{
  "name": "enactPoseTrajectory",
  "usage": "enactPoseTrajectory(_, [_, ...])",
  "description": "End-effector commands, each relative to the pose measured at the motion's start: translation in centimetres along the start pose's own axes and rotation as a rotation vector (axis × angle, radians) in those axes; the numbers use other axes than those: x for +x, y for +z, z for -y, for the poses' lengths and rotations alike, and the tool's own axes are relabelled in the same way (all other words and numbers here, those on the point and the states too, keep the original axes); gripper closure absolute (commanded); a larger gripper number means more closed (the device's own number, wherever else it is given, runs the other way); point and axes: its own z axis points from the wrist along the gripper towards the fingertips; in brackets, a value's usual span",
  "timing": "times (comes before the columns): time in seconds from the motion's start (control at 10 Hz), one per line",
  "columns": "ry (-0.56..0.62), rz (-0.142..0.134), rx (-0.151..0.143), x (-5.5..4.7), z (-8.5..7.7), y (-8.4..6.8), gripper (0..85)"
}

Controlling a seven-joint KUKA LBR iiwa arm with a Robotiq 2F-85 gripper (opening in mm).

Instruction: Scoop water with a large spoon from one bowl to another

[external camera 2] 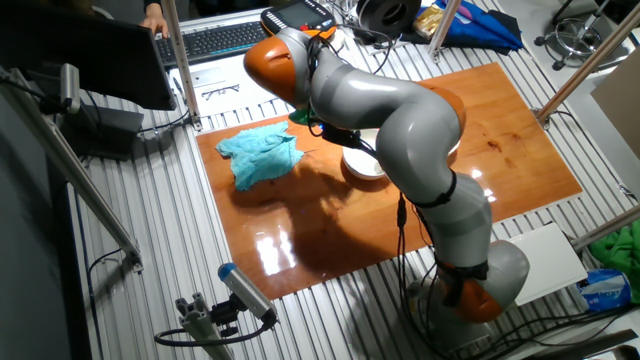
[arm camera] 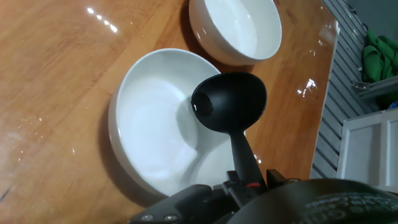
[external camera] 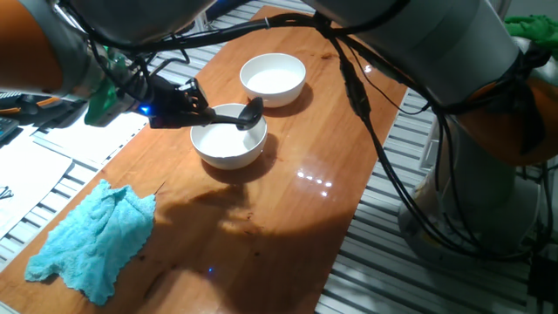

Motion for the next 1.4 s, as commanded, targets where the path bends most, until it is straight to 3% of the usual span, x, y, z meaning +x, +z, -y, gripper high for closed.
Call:
enactPoseTrajectory(0.0, [0.026,-0.019,-0.070,-0.1,0.0,0.0,85.0])
enactPoseTrajectory(0.2, [0.100,-0.058,-0.215,-0.3,0.1,-0.1,85.0])
enactPoseTrajectory(0.3, [0.130,-0.059,-0.272,-0.6,0.2,-0.3,85.0])
enactPoseTrajectory(0.5, [0.175,-0.025,-0.352,-1.3,0.6,-0.7,85.0])
enactPoseTrajectory(0.6, [0.189,-0.038,-0.367,-1.8,0.9,-1.0,85.0])
enactPoseTrajectory(0.8, [0.215,-0.091,-0.403,-2.8,1.3,-1.6,85.0])
enactPoseTrajectory(0.9, [0.213,-0.100,-0.413,-3.2,1.7,-1.8,85.0])
enactPoseTrajectory(1.1, [0.208,-0.103,-0.438,-3.9,2.3,-1.9,85.0])
enactPoseTrajectory(1.3, [0.198,-0.092,-0.434,-4.0,2.7,-2.0,85.0])
